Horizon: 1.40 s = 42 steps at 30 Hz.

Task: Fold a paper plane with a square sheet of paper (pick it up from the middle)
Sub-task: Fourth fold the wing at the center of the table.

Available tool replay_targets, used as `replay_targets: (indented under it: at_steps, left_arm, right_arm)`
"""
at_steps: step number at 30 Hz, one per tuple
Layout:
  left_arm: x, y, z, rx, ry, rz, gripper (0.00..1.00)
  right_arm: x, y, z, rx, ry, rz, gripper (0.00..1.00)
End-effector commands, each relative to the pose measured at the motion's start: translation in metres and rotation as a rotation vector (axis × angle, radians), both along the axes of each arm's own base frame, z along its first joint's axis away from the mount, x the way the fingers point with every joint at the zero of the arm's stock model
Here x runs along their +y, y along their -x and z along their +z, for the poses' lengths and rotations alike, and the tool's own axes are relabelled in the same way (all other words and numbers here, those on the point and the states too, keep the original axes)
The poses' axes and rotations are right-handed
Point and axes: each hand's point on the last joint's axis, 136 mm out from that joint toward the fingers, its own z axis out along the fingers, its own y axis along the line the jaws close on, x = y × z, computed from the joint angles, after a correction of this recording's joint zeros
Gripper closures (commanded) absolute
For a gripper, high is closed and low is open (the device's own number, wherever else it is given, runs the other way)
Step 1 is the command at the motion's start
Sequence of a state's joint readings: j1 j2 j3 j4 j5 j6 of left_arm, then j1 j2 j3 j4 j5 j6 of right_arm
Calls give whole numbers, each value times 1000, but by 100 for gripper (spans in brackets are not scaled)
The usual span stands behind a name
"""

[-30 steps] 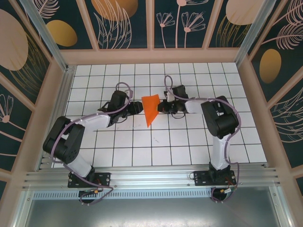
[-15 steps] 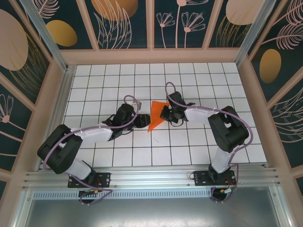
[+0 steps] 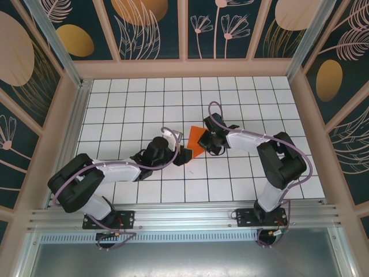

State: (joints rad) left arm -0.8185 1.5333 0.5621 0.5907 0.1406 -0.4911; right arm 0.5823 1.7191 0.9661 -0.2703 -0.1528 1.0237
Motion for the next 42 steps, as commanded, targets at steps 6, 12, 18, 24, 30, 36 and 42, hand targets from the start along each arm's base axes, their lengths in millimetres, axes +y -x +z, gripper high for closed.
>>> replay_targets:
  at_steps: [6,12,18,24,30,36,42]
  left_arm:
    - [-27,5,-20,-101,-115,-161,51]
    - [-30,2,-32,-106,-162,-164,58]
    - [-31,2,-47,-81,-168,-160,64]
    - [-25,-3,-53,-87,-185,-124,68]
    - [-24,-3,-55,-93,-182,-117,66]
    - [-22,-3,-59,-87,-193,-106,80]
    - [-18,-5,-62,-84,-204,-87,90]
  right_arm:
    - [1,3,22,59,-38,-74,100]
    - [6,1,28,81,-53,-76,100]
    - [10,-2,30,99,-74,-81,100]
    - [14,-3,32,110,-92,-78,100]
    - [14,-2,29,127,-97,-82,100]
    - [16,-3,28,129,-110,-73,100]
    - [25,-11,41,51,-169,-7,74]
